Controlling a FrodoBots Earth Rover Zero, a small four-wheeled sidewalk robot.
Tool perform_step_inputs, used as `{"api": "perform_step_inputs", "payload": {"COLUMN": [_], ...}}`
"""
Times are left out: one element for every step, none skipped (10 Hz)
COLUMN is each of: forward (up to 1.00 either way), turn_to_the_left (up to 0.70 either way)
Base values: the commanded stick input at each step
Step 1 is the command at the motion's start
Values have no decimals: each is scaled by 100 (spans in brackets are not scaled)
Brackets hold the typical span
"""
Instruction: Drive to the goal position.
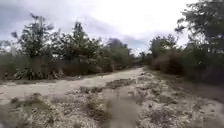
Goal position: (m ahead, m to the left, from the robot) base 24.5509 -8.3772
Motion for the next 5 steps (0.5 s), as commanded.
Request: {"api": "perform_step_inputs", "payload": {"forward": [70, 70, 70, 70, 70], "turn_to_the_left": [-34, 0, 0, 0, 0]}}
